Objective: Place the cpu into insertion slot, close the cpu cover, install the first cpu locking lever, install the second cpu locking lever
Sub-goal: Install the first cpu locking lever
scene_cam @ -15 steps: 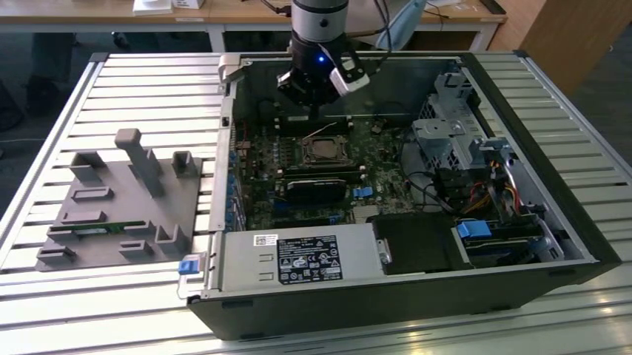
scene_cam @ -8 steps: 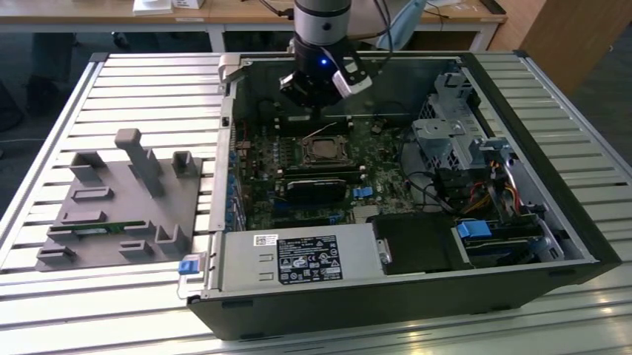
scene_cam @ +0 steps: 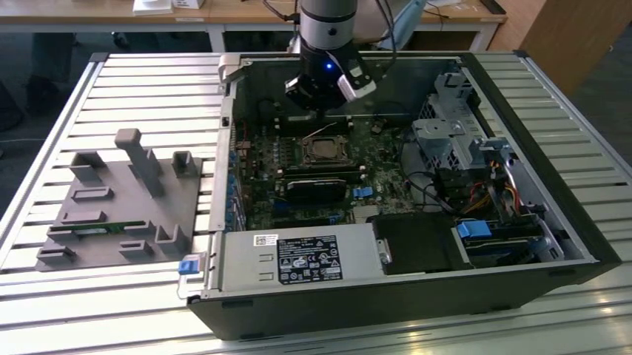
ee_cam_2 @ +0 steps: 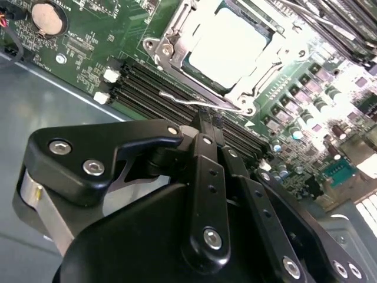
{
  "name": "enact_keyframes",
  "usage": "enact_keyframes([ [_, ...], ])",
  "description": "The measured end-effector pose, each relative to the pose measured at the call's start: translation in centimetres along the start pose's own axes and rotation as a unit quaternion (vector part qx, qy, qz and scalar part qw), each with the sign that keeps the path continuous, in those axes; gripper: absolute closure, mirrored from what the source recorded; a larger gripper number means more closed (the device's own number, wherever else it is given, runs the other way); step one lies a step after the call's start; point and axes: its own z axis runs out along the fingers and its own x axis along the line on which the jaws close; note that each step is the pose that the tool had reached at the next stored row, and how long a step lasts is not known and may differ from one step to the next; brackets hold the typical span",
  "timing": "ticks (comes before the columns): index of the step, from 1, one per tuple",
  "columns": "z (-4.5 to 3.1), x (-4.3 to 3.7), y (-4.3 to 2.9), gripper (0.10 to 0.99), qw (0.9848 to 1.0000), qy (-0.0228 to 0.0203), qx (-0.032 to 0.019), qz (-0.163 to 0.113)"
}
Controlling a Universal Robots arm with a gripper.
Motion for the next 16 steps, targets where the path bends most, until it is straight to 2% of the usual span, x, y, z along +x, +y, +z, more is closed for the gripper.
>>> enact_keyframes([
  [16,0.62,-0.74,0.02,0.980,1.0000,-0.0008,0.0003,0.010],
])
